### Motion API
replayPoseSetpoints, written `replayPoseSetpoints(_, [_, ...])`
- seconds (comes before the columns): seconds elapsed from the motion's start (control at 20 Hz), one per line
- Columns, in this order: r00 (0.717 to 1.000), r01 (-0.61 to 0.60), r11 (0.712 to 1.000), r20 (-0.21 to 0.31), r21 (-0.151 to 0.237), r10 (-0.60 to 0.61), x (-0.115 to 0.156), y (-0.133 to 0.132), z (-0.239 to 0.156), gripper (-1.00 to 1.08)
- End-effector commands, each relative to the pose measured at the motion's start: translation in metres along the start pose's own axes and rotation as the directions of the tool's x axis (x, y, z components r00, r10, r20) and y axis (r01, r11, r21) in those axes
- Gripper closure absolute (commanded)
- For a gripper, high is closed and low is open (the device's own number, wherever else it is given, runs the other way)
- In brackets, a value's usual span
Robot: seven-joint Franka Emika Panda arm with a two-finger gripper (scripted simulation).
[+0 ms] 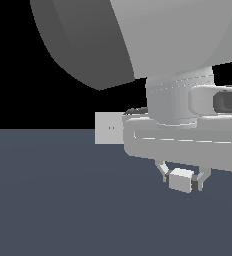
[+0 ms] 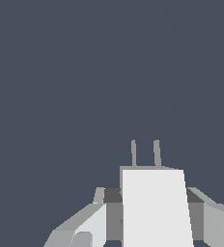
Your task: Plug the charger into the wall socket.
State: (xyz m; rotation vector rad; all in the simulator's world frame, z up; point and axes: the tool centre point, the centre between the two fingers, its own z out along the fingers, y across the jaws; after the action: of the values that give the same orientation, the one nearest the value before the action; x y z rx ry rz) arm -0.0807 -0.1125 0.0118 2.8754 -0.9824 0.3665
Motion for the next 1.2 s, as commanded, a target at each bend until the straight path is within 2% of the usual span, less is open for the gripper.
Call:
replayPoseSetpoints(0.0, [1.000, 0.000, 1.000, 0.000, 0.000, 0.000, 0.000, 0.000, 0.000, 1.08])
replayPoseSetpoints(0.4, [1.000, 0.004, 1.000, -0.001, 0.001, -0.004, 0.001, -0.001, -0.001, 1.08])
replayPoseSetpoints(0.6, [0.999, 0.042, 0.999, -0.002, 0.010, -0.042, 0.006, -0.012, -0.006, 1.08])
replayPoseSetpoints(0.9, [0.986, 0.168, 0.985, -0.007, 0.041, -0.168, 0.020, -0.051, -0.025, 1.08])
replayPoseSetpoints(1.15, [0.948, 0.318, 0.945, -0.018, 0.079, -0.318, 0.029, -0.100, -0.049, 1.08])
